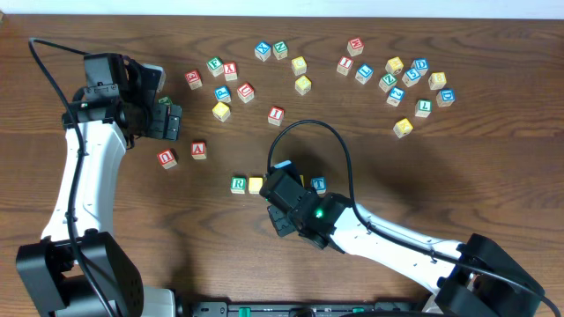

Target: Spell out ROBOT

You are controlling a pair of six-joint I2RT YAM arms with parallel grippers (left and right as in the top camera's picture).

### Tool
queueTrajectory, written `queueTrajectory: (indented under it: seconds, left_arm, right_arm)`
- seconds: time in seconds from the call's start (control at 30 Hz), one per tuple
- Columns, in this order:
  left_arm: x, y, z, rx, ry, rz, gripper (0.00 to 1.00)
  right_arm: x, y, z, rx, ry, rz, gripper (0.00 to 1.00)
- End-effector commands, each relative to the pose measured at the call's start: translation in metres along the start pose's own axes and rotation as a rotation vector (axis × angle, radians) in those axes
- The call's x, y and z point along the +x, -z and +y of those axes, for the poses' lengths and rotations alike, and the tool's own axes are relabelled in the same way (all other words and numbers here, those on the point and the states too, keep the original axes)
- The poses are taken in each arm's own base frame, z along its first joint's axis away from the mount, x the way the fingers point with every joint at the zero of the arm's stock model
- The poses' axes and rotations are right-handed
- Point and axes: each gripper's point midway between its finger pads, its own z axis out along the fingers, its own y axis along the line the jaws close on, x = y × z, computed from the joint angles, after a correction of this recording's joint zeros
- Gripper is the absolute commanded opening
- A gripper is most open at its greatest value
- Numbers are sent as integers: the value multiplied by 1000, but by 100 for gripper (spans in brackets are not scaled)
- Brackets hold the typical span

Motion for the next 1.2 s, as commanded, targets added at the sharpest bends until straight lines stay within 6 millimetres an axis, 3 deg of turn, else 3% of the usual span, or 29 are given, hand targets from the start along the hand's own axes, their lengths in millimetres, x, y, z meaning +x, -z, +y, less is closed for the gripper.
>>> queueTrajectory:
  seconds: [0.0, 0.77, 1.17]
  left_arm:
    - [-6, 1, -1, 10, -7, -11, 98]
    - [-6, 1, -1, 10, -7, -11, 98]
    - [-6, 1, -1, 10, -7, -11, 97]
  right_arm:
    - [1, -2, 1, -5, -5, -7, 2]
    - [0, -24, -17, -10, -68, 20, 1]
    - [-3, -26, -18, -14, -74, 12, 1]
